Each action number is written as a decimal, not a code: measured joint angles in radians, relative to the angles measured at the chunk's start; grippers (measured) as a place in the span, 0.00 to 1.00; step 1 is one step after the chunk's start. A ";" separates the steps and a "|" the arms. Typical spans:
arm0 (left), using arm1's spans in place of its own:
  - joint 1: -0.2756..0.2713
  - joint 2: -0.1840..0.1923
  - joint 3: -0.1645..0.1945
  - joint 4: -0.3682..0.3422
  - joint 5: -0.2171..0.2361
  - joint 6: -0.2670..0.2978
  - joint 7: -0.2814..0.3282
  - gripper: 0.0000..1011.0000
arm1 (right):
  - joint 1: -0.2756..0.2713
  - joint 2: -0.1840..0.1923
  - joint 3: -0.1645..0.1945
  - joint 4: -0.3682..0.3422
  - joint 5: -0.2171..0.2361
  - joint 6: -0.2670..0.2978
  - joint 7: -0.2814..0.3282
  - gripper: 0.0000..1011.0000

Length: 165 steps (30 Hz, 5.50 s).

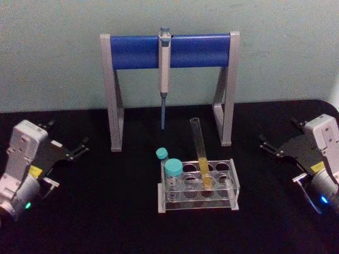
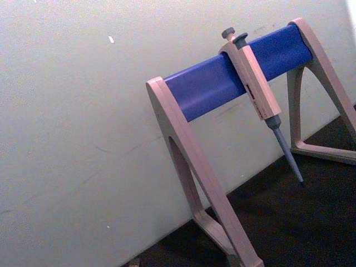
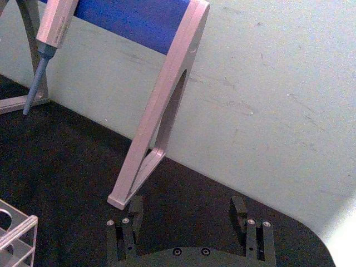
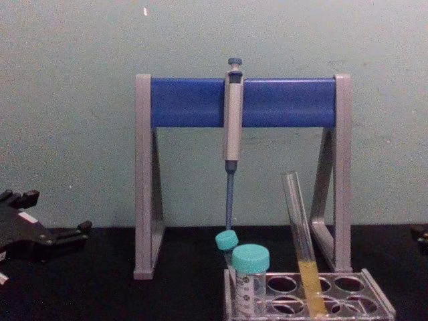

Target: Pick up the test tube from the test tube rack, shake it, then place it back into the test tube rack.

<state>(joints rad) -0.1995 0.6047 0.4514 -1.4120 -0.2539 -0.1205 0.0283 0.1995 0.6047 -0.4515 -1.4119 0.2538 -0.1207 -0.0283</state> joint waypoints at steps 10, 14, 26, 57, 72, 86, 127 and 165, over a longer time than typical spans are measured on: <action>0.000 0.000 0.000 0.000 0.000 0.000 0.000 0.99 | 0.000 0.000 0.000 0.000 0.000 0.000 0.000 0.99; 0.000 0.000 0.000 0.000 0.000 0.000 0.000 0.99 | 0.000 0.000 0.000 0.000 0.000 0.000 0.000 0.99; 0.000 0.000 0.000 0.000 0.000 0.000 0.000 0.99 | 0.000 0.000 0.000 0.000 0.000 0.000 0.000 0.99; 0.000 0.000 0.000 0.000 0.000 0.000 0.000 0.99 | -0.091 0.047 0.056 -0.180 -0.011 -0.107 0.123 0.99; 0.000 0.000 0.000 0.000 0.000 0.000 0.000 0.99 | 0.010 -0.040 -0.001 -0.128 0.071 -0.107 0.340 0.99; 0.000 0.000 0.000 0.000 0.000 0.000 0.000 0.99 | 0.084 -0.116 -0.023 -0.043 0.139 -0.011 0.474 0.99; 0.000 0.000 0.000 0.000 0.000 0.000 0.000 0.99 | 0.114 -0.166 -0.008 0.010 0.160 0.131 0.522 0.84; 0.000 0.000 0.000 0.000 0.000 0.000 0.000 0.99 | 0.113 -0.165 -0.007 0.008 0.160 0.129 0.521 0.23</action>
<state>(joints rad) -0.1995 0.6047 0.4514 -1.4120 -0.2539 -0.1205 0.0283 0.3130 0.4396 -0.4586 -1.4035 0.4135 0.0081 0.4925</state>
